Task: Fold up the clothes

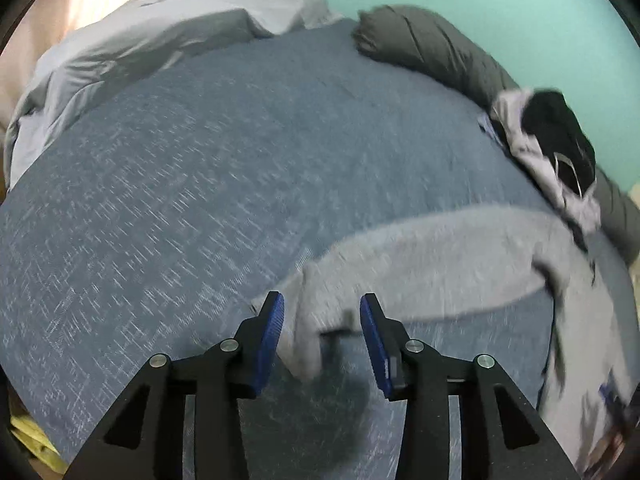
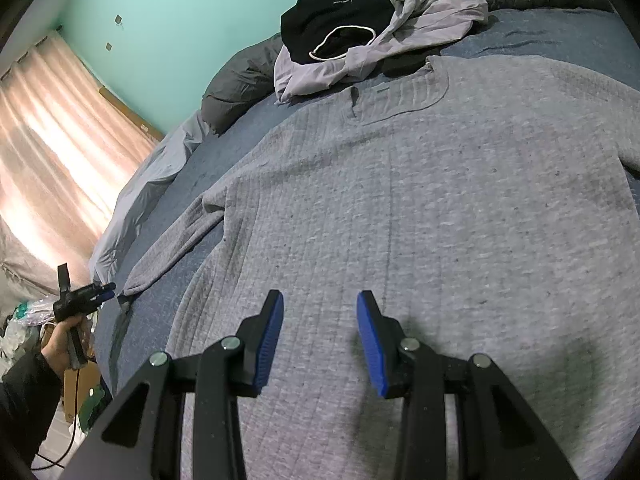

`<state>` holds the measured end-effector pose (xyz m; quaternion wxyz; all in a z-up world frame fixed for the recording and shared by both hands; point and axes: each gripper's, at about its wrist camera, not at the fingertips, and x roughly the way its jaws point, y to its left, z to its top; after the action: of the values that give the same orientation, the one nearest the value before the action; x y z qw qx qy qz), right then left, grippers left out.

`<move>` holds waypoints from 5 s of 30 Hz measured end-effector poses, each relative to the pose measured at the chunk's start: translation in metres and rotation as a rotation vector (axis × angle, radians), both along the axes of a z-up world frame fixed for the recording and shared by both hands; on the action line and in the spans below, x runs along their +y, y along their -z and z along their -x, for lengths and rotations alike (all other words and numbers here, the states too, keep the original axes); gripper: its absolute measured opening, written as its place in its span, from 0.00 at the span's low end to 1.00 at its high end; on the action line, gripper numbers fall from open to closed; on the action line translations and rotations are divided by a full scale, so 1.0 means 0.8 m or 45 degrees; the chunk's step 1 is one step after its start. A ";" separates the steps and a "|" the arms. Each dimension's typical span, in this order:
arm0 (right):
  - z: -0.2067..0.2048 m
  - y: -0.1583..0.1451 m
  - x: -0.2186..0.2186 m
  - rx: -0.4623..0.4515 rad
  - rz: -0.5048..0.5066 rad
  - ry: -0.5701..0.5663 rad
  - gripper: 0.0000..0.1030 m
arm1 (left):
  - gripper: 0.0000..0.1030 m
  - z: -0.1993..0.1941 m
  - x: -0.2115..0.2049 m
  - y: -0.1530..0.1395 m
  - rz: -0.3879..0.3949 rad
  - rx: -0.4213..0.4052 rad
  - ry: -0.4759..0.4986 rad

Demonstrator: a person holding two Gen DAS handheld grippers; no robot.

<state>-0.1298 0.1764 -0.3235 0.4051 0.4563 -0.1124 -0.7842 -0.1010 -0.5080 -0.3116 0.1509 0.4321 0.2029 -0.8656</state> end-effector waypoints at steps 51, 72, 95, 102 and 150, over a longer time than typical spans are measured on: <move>0.009 0.015 -0.001 -0.029 -0.018 -0.004 0.37 | 0.12 0.089 -0.041 -0.017 0.335 -0.203 -0.094; 0.041 0.022 0.010 0.000 -0.053 -0.030 0.37 | 0.42 0.361 0.299 0.006 0.178 -0.096 0.673; 0.069 0.038 0.026 -0.042 -0.053 -0.034 0.37 | 0.03 0.473 0.432 0.055 0.233 -0.196 0.971; 0.068 0.034 0.030 -0.050 -0.026 -0.022 0.37 | 0.03 0.467 0.438 0.030 0.302 -0.161 0.952; 0.058 0.011 0.037 -0.015 0.033 0.032 0.37 | 0.23 0.278 0.379 0.060 0.430 -0.173 0.877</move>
<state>-0.1765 0.2059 -0.3323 0.4005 0.4543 -0.1305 -0.7850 -0.3237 -0.2049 -0.3593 -0.0664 0.5003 -0.1099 -0.8563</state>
